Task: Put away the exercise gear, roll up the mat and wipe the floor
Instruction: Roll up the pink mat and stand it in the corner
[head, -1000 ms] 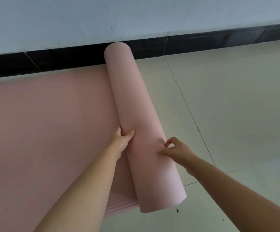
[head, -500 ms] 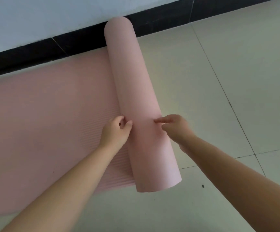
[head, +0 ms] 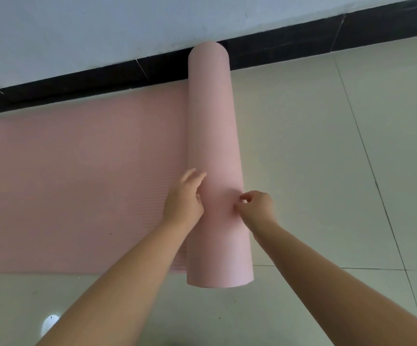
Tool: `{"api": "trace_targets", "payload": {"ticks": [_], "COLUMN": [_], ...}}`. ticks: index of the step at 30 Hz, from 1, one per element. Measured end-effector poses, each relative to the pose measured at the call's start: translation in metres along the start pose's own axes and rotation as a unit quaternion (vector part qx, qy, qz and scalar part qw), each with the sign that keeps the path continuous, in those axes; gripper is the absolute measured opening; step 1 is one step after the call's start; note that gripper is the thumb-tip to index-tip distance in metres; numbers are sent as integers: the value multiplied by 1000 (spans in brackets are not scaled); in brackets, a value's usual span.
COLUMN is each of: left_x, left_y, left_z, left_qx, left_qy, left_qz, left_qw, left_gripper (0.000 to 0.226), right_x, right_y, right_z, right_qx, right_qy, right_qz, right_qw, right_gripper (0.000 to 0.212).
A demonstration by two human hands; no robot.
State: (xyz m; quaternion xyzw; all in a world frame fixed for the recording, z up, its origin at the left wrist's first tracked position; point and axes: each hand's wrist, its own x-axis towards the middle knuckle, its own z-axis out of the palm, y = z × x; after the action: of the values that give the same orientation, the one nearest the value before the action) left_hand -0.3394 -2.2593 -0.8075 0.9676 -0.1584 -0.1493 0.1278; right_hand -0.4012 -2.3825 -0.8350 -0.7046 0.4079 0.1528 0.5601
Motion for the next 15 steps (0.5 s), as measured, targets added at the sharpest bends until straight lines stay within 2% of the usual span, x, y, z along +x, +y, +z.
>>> {"api": "trace_targets", "payload": {"ticks": [4,8,10,13,15], "left_x": [2,15,20,28,34], "left_y": [-4,-3,-2,-8,-16], "left_z": [-7,-20,-24,-25,-25], "left_qx": [107,133,160,238,248], "left_qy": [-68,-103,-114,-121,-98], "left_qz": [70,61,70,116,148], "left_qw": [990,984,978,957,952], "left_gripper": [61,45,46,48,45], "right_x": [-15,-38,-44,-47,-50], "right_y": [1,3,0,-2,-3], "right_z": [9,20,25,34,40], "right_qx": [-67,-118,-122,-149,-183], "right_qy": [-12,-35,-25,-12,-4], "right_qz": [-15,-35,-31,-16,-8], "right_qw": [998,992,992,989,983], "right_gripper": [38,46,49,35,33]}}
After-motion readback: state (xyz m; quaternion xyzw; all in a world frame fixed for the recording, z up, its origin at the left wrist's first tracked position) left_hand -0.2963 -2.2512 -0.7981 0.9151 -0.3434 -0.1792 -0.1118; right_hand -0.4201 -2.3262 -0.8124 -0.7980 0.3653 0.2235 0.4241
